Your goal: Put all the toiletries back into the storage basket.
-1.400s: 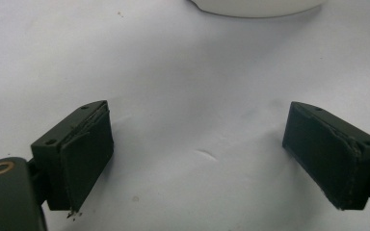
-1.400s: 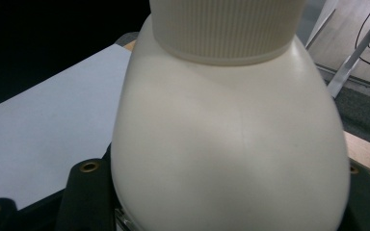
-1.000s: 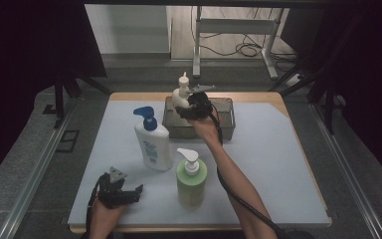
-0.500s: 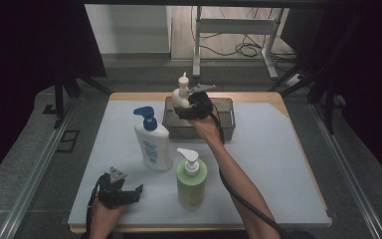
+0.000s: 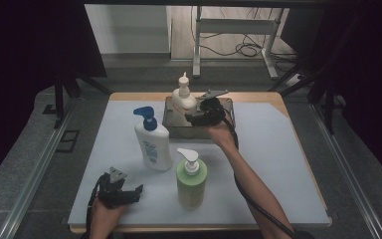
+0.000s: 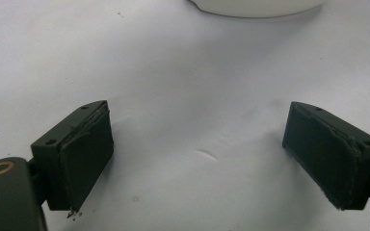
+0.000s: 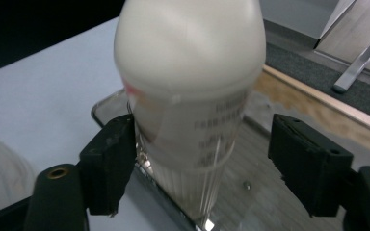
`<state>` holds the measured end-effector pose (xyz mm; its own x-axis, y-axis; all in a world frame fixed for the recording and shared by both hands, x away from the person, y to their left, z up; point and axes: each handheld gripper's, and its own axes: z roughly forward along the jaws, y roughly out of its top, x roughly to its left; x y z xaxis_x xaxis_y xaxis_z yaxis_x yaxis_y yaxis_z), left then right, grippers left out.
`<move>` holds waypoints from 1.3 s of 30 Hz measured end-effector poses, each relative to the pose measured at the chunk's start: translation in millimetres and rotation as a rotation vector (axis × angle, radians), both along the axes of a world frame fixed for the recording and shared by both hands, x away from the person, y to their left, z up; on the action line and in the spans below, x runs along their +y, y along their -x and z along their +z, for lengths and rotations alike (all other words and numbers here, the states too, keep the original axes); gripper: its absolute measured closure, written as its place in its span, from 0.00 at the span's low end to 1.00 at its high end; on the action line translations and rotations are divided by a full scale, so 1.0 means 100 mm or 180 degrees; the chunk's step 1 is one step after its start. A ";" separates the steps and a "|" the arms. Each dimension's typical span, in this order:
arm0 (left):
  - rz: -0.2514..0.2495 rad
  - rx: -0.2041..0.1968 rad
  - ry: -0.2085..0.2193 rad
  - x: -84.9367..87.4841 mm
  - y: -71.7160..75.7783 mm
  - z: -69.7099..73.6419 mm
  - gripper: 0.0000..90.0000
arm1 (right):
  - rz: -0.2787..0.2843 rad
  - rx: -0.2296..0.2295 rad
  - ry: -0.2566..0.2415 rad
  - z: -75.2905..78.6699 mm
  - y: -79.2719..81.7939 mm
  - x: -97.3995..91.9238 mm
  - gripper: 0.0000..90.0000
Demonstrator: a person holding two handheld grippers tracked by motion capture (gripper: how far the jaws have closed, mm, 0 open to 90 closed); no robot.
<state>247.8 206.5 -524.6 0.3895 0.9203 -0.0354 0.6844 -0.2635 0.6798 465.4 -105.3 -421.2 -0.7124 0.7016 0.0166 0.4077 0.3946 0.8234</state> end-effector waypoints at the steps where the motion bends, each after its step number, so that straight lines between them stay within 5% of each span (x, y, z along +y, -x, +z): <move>1: 0.0000 -0.0004 0.0002 0.00 0.00 0.00 0.11 | 0.0012 0.0012 -0.0013 -0.01 0.02 -0.02 0.36; 11: 0.0004 -0.0002 0.0001 0.00 0.00 0.00 0.11 | -0.0055 0.0159 0.0051 -0.12 0.04 -0.26 0.71; 19: 0.0006 0.0000 -0.0001 0.00 0.00 0.00 0.11 | -0.0194 0.0262 0.0070 -0.24 -0.08 -0.24 1.00; 30: 0.0006 0.0001 -0.0001 0.00 0.00 0.00 0.11 | -0.0302 0.0427 0.0174 -0.38 -0.22 -0.05 1.00; 39: 0.0009 0.0004 -0.0004 0.00 0.00 0.00 0.11 | -0.0380 0.0548 0.0076 -0.42 -0.28 -0.03 1.00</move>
<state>248.0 206.1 -524.5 0.3869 0.9215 -0.0347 0.6859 -0.2625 0.6787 493.3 -108.6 -463.4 -0.6124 0.7824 0.1132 0.5865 0.3536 0.7287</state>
